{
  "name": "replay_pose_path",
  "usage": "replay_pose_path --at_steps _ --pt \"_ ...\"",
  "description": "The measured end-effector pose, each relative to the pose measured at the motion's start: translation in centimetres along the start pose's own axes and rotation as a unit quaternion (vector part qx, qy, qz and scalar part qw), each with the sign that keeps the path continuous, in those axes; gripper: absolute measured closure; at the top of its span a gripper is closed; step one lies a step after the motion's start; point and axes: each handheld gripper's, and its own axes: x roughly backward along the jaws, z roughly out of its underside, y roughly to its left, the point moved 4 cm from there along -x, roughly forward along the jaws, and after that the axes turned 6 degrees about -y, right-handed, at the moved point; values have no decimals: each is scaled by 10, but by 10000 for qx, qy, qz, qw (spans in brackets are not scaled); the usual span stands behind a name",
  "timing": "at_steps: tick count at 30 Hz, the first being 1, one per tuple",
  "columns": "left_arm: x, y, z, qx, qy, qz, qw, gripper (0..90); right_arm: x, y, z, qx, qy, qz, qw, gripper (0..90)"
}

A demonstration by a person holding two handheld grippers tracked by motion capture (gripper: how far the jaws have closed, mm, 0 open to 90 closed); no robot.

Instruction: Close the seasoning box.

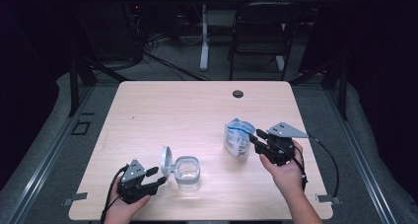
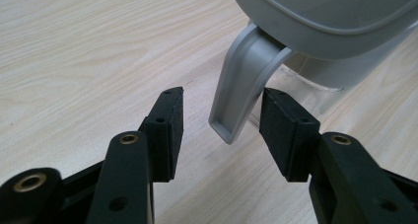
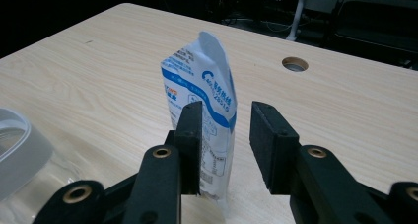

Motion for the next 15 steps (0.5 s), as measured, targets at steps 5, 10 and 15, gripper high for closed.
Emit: replay_pose_path --at_steps 5,10,15 --pt "0 1 0 -2 3 3 10000 525 -10 -2 0 0 -45 -139 9999 644" --pt "0 0 0 -4 40 19 10000 525 -14 -3 -1 -34 62 -242 9997 670" --pt "0 1 0 -8 37 18 10000 526 -20 -3 -4 -71 95 -293 9995 734"
